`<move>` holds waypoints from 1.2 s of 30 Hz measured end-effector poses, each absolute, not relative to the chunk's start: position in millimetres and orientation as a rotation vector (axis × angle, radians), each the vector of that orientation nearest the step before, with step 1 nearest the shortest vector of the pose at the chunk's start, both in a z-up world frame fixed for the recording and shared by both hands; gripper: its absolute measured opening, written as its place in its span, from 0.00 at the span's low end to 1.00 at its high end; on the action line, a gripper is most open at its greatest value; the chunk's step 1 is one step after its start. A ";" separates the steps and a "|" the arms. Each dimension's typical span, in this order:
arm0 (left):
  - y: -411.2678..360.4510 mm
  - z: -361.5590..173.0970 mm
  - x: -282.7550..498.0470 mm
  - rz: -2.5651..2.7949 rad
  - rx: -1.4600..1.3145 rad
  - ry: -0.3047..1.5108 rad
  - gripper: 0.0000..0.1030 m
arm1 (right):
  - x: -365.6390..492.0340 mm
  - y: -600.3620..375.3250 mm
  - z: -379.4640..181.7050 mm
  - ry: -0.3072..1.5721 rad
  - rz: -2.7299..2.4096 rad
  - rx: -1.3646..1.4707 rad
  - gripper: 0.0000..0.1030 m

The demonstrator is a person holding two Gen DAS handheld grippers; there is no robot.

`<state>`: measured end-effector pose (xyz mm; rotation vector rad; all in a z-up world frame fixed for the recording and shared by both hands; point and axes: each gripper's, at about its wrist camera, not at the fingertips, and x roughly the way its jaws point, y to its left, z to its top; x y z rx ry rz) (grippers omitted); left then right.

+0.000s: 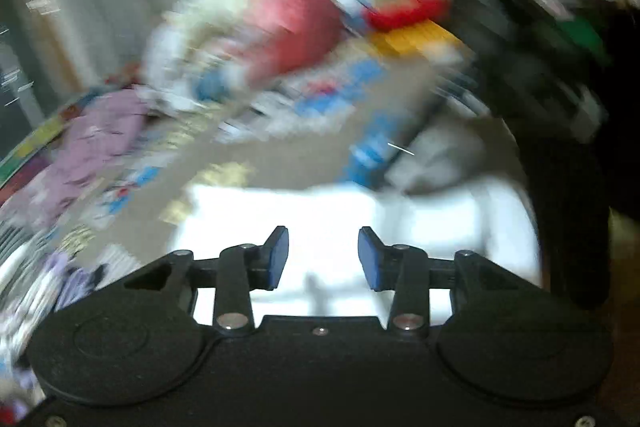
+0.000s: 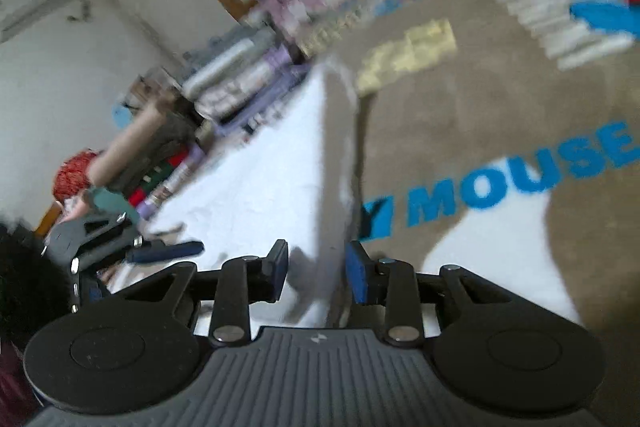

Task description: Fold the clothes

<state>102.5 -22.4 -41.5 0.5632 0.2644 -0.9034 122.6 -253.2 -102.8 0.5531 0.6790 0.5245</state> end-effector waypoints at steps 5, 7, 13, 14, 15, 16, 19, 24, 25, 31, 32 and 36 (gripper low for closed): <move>-15.5 -28.1 131.6 -0.773 0.269 0.247 0.37 | 96.9 -244.8 -92.7 0.638 0.592 0.440 0.33; -32.3 -35.3 148.5 -0.713 0.287 0.300 0.34 | 91.8 -230.8 -96.6 0.673 0.606 0.334 0.33; -91.2 -65.2 199.9 -0.627 0.488 0.446 0.23 | 67.6 -185.0 -98.8 0.610 0.592 -0.064 0.34; -95.0 -68.0 207.8 -0.627 0.493 0.466 0.23 | 65.8 -179.1 -99.1 0.599 0.586 -0.113 0.34; -98.8 -70.8 215.7 -0.627 0.499 0.487 0.23 | 63.8 -172.8 -99.1 0.588 0.583 -0.160 0.34; -102.8 -76.4 218.7 -0.633 0.535 0.502 0.23 | 61.5 -169.6 -98.2 0.584 0.581 -0.183 0.34; -107.4 -82.3 221.5 -0.641 0.581 0.520 0.20 | 61.0 -169.2 -96.2 0.576 0.593 -0.209 0.33; -105.9 -79.9 220.7 -0.648 0.579 0.537 0.20 | 47.7 -183.9 -72.0 0.400 0.574 -0.138 0.29; -105.9 -79.4 221.1 -0.650 0.580 0.542 0.20 | 49.6 -181.9 -68.8 0.350 0.539 -0.147 0.29; -106.4 -61.5 255.0 -0.637 0.436 0.598 0.20 | 111.2 -161.3 -99.8 0.539 0.542 -0.104 0.31; -107.5 -59.6 261.8 -0.629 0.413 0.603 0.20 | 110.9 -162.3 -101.0 0.533 0.541 -0.083 0.31; -111.7 -51.7 289.3 -0.597 0.319 0.624 0.20 | 111.3 -160.4 -102.9 0.535 0.546 -0.069 0.32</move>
